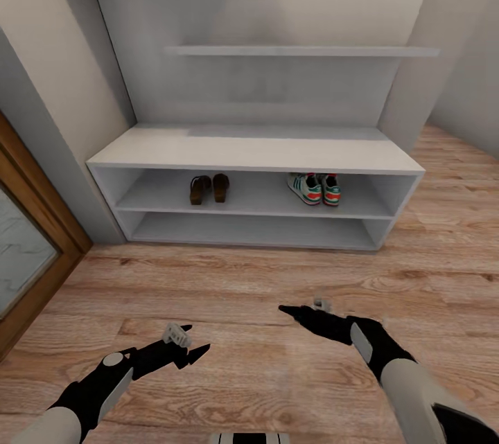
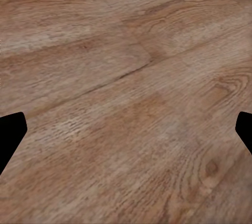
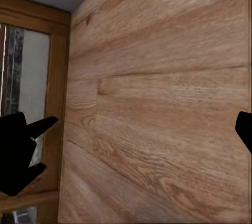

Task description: Pick up the two gym shoes and the two sandals from the corridor floor and place them onto the hallstand (shoe rack) in the corridor, making sure they are on the rack and not on the floor. Arrange them so the two gym shoes are next to each other and the two sandals are next to each other.

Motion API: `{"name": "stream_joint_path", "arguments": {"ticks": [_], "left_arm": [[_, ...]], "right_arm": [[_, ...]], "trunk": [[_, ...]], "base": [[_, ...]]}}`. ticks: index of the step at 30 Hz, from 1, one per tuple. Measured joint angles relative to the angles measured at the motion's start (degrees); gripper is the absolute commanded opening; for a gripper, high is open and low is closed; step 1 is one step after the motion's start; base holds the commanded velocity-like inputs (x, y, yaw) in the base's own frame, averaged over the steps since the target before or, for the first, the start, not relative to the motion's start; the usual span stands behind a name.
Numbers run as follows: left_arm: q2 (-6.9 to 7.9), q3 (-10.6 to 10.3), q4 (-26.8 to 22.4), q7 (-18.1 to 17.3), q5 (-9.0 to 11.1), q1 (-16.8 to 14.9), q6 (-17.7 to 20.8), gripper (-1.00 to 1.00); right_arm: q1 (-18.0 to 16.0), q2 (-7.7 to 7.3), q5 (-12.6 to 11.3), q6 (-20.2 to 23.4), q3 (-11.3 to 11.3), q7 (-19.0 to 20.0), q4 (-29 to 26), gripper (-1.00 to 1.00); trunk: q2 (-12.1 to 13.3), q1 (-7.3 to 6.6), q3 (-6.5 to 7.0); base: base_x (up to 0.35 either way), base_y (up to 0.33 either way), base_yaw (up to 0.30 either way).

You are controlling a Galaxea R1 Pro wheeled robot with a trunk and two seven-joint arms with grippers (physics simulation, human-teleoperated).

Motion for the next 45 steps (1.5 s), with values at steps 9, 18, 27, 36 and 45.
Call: {"name": "stream_joint_path", "arguments": {"ticks": [9, 18, 27, 36, 45], "left_arm": [[-0.03, 0.0, 0.0, 0.1, 0.0, 0.0, 0.0, 1.00], [-0.11, -0.1, 0.0, 0.1, 0.1, 0.0, 0.0, 1.00], [-0.12, 0.0, 0.0, 0.1, 0.0, 0.0, 0.0, 1.00], [-0.13, 0.0, 0.0, 0.1, 0.1, 0.0, 0.0, 1.00], [-0.13, 0.0, 0.0, 0.1, 0.1, 0.0, 0.0, 1.00]], "right_arm": [[0.0, -0.22, 0.2, -18.6, -0.1, 0.2, 15.6, 1.00], [0.0, -0.14, 0.2, -19.1, 0.1, 0.0, 16.5, 1.00], [0.1, -0.13, 0.2, -19.1, 0.1, -0.1, 16.5, 1.00], [0.2, -0.13, 0.2, -19.0, 0.1, -0.1, 16.6, 1.00], [0.2, -0.13, 0.2, -19.0, 0.1, -0.1, 16.6, 1.00]], "trunk": [[0.0, 0.00, 0.00], [0.0, 0.00, 0.00], [0.0, 0.00, 0.00], [0.0, 0.00, 0.00], [0.0, 0.00, 0.00]], "base": [[0.000, 0.000, 0.000], [0.000, 0.000, 0.000], [0.000, 0.000, 0.000], [0.000, 0.000, 0.000], [0.000, 0.000, 0.000]]}}
